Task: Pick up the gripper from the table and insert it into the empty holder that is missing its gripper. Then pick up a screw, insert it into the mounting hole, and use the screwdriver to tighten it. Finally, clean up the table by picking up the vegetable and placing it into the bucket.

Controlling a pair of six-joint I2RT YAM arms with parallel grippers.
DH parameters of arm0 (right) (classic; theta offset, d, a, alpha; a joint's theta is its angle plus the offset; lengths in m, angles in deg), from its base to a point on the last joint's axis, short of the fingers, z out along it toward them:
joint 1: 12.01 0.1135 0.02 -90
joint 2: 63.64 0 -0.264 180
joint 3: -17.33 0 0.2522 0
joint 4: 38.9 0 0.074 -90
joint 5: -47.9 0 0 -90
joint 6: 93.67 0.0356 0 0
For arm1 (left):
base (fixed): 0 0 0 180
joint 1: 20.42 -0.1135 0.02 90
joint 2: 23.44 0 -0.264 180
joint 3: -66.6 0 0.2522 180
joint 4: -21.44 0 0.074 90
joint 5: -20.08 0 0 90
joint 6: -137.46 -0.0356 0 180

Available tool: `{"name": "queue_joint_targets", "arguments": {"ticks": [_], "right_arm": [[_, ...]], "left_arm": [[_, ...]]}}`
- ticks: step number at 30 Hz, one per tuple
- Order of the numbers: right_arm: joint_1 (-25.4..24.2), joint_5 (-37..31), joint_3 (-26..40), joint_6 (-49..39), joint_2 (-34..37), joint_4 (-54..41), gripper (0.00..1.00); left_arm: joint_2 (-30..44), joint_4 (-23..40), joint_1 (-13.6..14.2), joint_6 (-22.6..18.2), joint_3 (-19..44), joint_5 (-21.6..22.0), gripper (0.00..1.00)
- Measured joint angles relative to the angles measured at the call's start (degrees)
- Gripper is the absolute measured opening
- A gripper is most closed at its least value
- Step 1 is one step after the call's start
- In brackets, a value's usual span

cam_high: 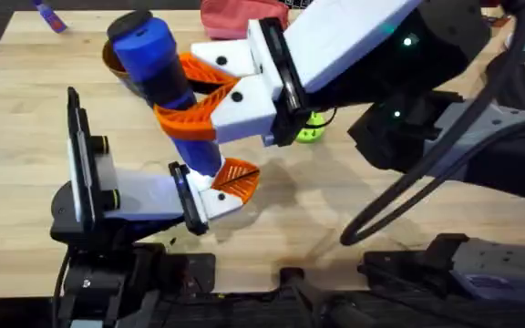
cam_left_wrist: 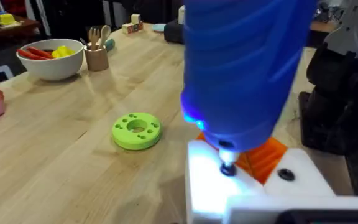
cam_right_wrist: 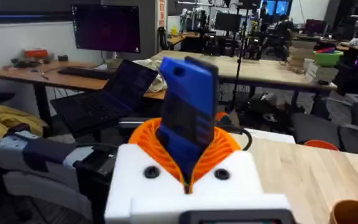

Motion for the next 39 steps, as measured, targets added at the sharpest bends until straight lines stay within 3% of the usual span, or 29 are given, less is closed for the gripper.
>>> {"name": "queue_joint_targets", "arguments": {"ticks": [10,20,24,28,33,39], "right_arm": [[0.00,0.02,0.84,-0.02,-0.05,0.53,0.022],[-0.37,0.09,7.46,-0.75,-2.65,-8.03,0.022],[-1.80,0.20,13.09,-3.81,-3.30,-22.73,0.022],[-4.65,-2.20,19.79,-10.28,-4.46,-46.26,0.022],[-9.12,-12.88,27.52,-21.21,-7.13,-74.18,0.022],[-15.74,-29.23,31.38,-34.61,-10.13,-91.75,0.022]], "left_arm": [[0.00,0.00,0.00,0.00,0.00,0.01,0.016],[0.00,0.00,0.00,0.00,0.00,0.00,0.016],[0.00,0.00,0.00,0.00,0.00,0.02,0.016],[0.00,0.00,0.00,0.00,0.00,0.00,0.016],[0.00,-0.01,0.00,0.00,0.00,0.02,0.016],[0.00,0.00,0.00,-0.01,0.00,0.02,0.016]]}}
